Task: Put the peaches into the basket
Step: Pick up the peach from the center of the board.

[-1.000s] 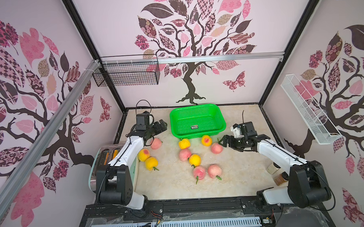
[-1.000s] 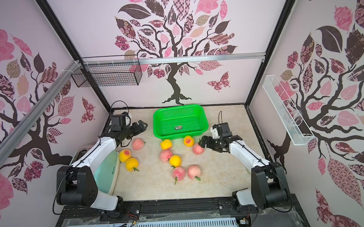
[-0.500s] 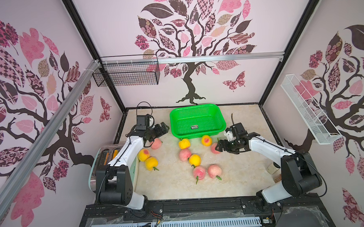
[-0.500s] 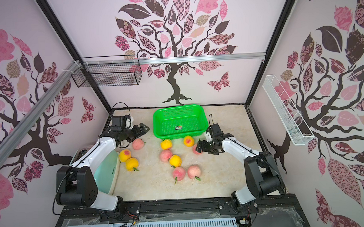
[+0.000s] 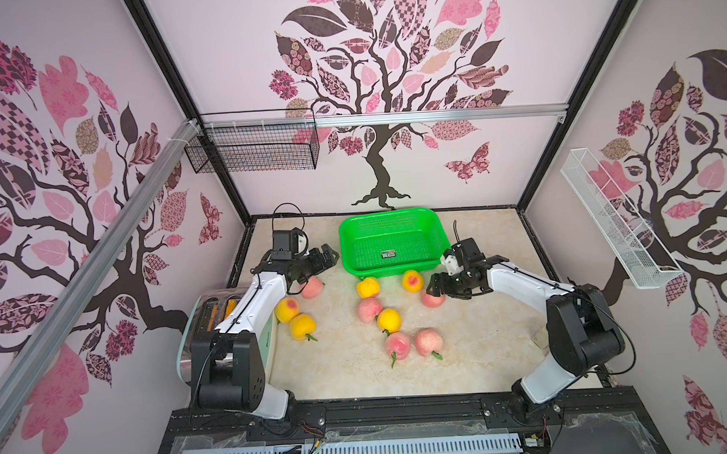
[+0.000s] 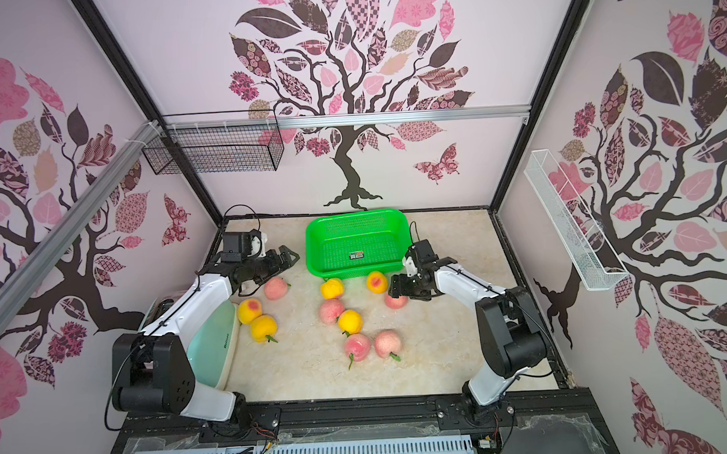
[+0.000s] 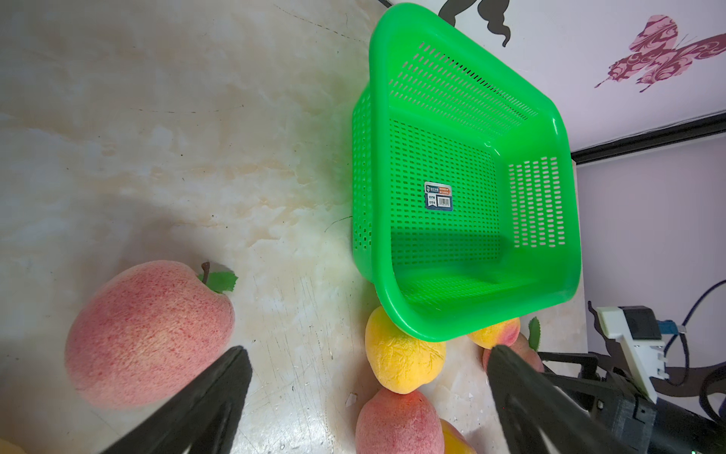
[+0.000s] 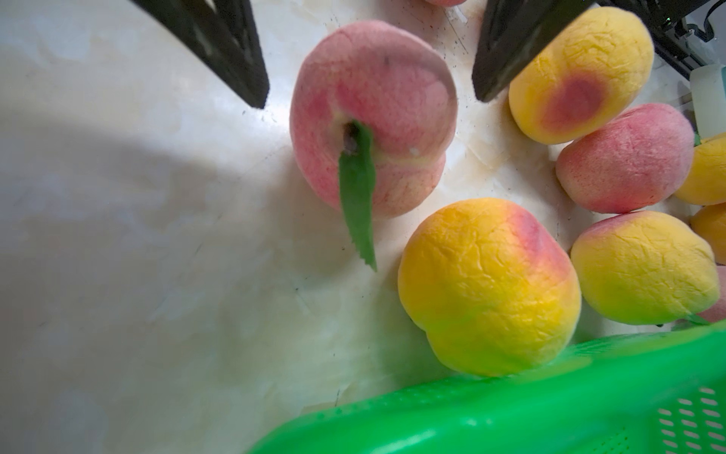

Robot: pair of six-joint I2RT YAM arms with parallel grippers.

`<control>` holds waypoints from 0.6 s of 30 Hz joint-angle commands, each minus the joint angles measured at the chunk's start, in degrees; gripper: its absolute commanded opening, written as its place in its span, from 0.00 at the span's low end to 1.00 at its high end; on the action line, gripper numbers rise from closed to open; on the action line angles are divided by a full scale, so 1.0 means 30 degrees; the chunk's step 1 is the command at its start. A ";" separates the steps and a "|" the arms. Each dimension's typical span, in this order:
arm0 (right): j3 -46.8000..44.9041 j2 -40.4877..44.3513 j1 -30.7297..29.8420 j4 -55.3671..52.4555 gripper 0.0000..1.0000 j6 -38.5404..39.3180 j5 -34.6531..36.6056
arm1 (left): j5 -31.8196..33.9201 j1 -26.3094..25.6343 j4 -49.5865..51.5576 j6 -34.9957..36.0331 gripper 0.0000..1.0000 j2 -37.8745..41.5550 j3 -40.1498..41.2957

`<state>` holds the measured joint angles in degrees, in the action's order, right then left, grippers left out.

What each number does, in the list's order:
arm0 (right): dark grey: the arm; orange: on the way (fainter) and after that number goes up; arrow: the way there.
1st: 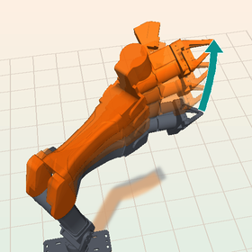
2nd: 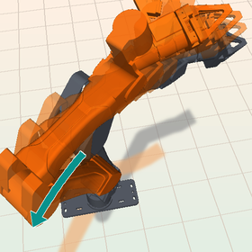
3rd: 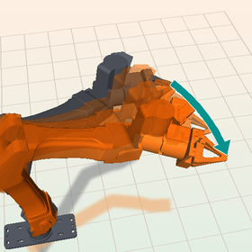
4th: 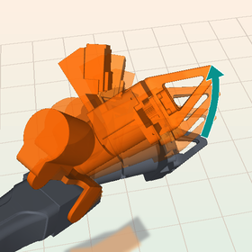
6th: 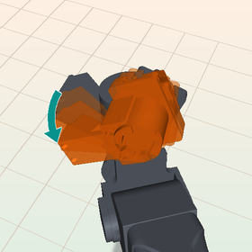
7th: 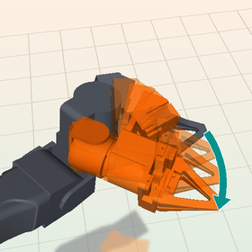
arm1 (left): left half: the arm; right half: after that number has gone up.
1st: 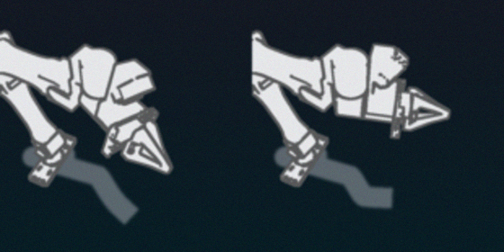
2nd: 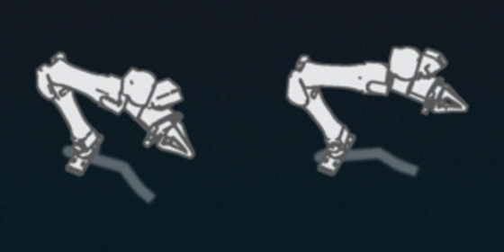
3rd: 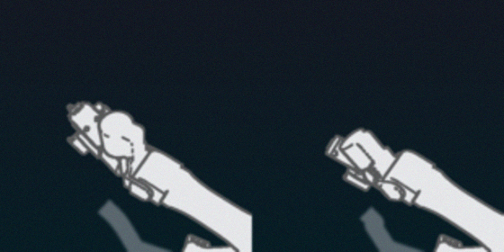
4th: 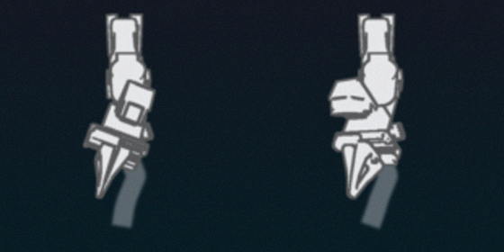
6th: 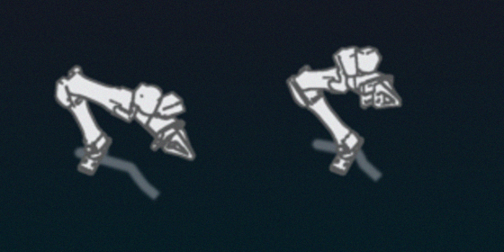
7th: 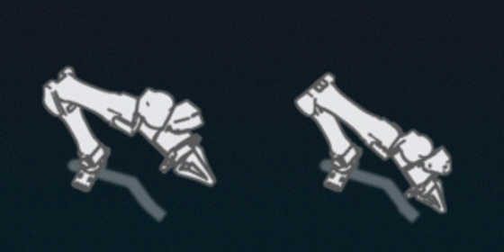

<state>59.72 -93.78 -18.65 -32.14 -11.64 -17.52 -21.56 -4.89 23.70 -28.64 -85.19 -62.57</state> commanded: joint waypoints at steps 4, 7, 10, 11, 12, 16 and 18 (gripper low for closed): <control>0.0710 -0.0511 -0.0474 -0.0691 0.80 0.0528 0.0304 | -0.0284 -0.0074 -0.0097 0.0239 0.98 -0.0344 0.0062; 0.0750 -0.0674 -0.0545 -0.0745 0.77 0.0535 0.0307 | -0.0335 -0.0069 -0.0157 0.0231 0.98 -0.0389 0.0098; 0.0832 -0.0829 -0.0595 -0.0886 0.72 0.0597 0.0088 | -0.0399 -0.0078 -0.0185 0.0202 0.98 -0.0425 0.0144; 0.0881 -0.0876 -0.0585 -0.0985 0.70 0.0622 0.0018 | -0.0415 -0.0083 -0.0163 0.0231 0.98 -0.0432 0.0156; 0.0889 -0.0921 -0.0607 -0.1023 0.69 0.0624 0.0024 | -0.0401 -0.0079 -0.0192 0.0240 0.98 -0.0424 0.0189; 0.0942 -0.0971 -0.0611 -0.1207 0.63 0.0727 0.0177 | -0.0401 -0.0055 -0.0196 0.0203 0.98 -0.0399 0.0261; 0.0927 -0.0917 -0.0621 -0.1241 0.62 0.0760 0.0236 | -0.0401 -0.0076 -0.0184 0.0232 0.98 -0.0317 0.0278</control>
<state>60.73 -95.83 -20.12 -34.06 -9.93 -17.58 -22.22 -4.89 23.68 -28.53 -85.89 -62.39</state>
